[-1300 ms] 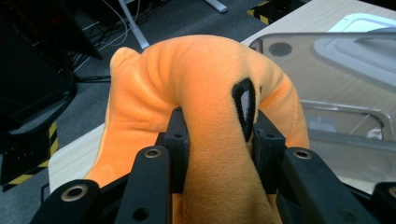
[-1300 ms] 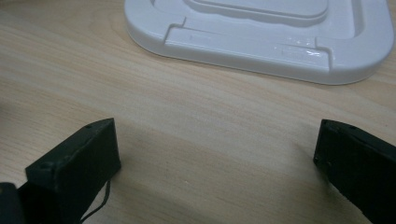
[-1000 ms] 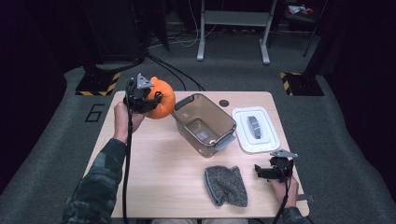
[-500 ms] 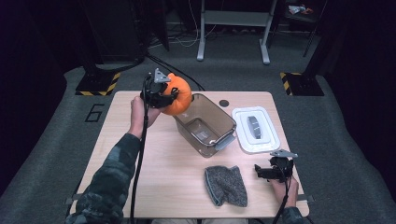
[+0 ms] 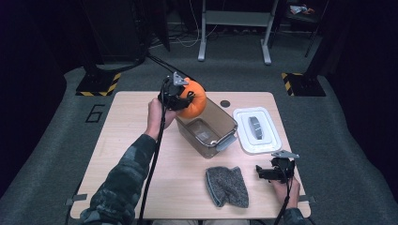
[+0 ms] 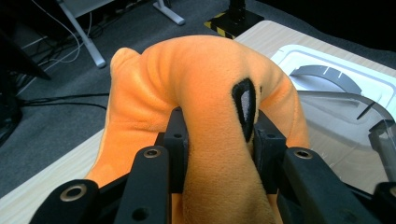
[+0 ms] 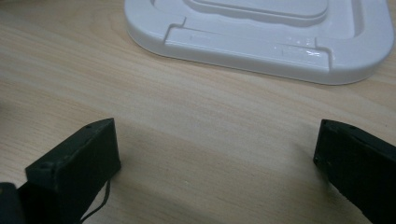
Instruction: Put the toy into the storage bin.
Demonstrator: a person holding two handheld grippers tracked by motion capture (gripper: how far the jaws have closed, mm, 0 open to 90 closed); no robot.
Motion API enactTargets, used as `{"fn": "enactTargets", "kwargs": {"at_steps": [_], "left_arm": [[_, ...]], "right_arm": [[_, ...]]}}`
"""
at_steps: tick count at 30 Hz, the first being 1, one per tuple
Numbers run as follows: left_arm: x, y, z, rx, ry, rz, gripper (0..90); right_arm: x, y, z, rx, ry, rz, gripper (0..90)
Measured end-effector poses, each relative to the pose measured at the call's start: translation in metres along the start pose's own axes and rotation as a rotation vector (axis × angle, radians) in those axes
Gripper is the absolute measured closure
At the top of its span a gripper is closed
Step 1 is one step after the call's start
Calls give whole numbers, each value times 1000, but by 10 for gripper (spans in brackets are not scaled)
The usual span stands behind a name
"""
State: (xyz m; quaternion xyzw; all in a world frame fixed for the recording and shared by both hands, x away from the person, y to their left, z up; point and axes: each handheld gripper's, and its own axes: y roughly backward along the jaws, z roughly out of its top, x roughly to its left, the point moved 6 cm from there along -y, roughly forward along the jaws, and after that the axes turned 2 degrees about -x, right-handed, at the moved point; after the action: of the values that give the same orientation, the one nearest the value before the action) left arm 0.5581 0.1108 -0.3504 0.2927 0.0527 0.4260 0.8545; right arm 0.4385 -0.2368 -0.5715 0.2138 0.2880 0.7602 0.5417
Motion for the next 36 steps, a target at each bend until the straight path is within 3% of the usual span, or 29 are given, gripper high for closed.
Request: {"fn": "enactTargets", "kwargs": {"at_steps": [15,36], "left_arm": [[-17,-34,-15,45,18,-17,649],[-27,-61,-36,113,29,-50,623]], "right_arm": [[0,0,0,-1,2,0,0],[0,0,0,0,5,1,0]]}}
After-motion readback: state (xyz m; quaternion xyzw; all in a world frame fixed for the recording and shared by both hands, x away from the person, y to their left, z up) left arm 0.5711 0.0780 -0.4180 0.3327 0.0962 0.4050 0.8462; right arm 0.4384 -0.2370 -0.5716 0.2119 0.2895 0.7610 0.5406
